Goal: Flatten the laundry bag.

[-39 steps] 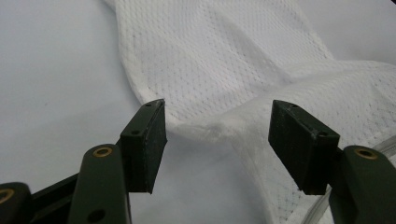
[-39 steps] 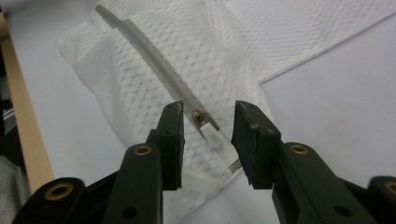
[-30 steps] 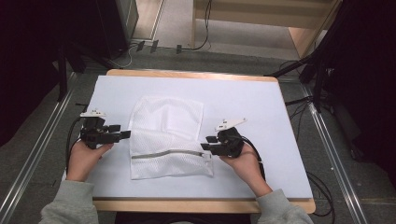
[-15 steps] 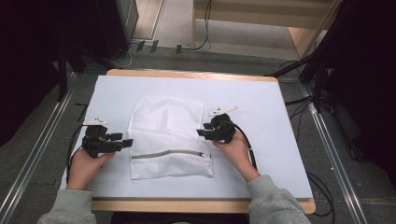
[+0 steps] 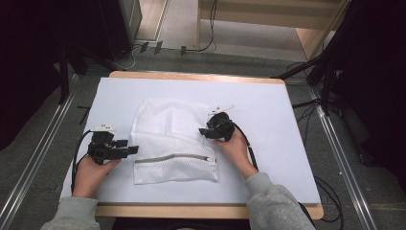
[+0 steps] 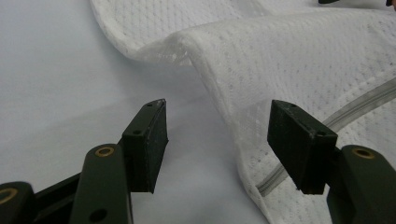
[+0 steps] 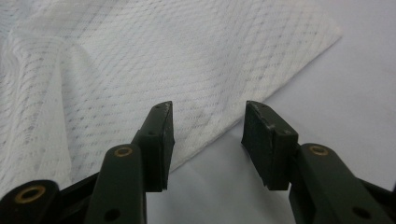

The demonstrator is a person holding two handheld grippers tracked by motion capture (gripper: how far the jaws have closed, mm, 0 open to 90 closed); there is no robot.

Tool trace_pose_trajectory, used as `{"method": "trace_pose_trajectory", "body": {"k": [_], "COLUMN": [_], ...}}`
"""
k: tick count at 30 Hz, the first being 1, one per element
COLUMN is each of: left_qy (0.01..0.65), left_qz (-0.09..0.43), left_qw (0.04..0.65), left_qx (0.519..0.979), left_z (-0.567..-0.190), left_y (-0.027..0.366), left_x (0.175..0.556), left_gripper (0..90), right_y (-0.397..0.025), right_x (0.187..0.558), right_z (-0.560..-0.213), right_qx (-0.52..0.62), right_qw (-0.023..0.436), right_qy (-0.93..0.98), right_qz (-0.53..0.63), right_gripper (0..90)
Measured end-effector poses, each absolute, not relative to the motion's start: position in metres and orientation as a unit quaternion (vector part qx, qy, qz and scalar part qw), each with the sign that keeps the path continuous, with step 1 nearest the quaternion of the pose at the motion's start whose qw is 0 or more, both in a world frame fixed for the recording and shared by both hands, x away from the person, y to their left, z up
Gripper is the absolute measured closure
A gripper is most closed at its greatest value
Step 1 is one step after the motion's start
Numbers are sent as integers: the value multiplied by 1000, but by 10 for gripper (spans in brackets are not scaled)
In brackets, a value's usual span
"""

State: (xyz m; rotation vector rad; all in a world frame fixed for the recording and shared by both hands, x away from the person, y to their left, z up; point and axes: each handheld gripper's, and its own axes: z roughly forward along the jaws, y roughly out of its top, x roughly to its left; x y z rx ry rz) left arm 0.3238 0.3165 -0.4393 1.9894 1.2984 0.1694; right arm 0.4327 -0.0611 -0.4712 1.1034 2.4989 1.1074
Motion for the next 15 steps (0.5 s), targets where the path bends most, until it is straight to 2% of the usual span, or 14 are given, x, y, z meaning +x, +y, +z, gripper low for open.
{"method": "trace_pose_trajectory", "body": {"k": [3, 4, 5, 6, 7, 10, 11, 12, 15], "left_qy": [508, 512, 517, 519, 518, 516, 514, 511, 505], "left_qz": [55, 50, 37, 24, 13, 5, -2, -5, -13], "left_qw": [370, 364, 362, 371, 379, 362, 357, 354, 358], "left_qx": [776, 776, 775, 769, 767, 777, 780, 783, 785], "left_z": [-443, -444, -444, -444, -444, -446, -447, -448, -448], "left_y": [315, 313, 312, 312, 312, 306, 304, 303, 301], "left_x": [326, 327, 327, 328, 328, 329, 330, 331, 332], "left_gripper": [436, 501, 501, 565, 671, 758, 801, 801, 889], "right_y": [-57, -57, -57, -57, -57, -59, -59, -59, -57], "right_x": [431, 430, 430, 431, 431, 433, 435, 435, 439], "right_z": [-472, -471, -471, -472, -472, -472, -472, -472, -470], "right_qx": [367, 365, 365, 365, 370, 376, 379, 379, 375], "right_qw": [116, 121, 121, 121, 121, 115, 106, 106, 91], "right_qy": [847, 849, 849, 848, 846, 842, 840, 840, 845], "right_qz": [367, 363, 363, 365, 365, 369, 375, 375, 370], "right_gripper": [616, 638, 638, 664, 699, 784, 858, 858, 895]}}
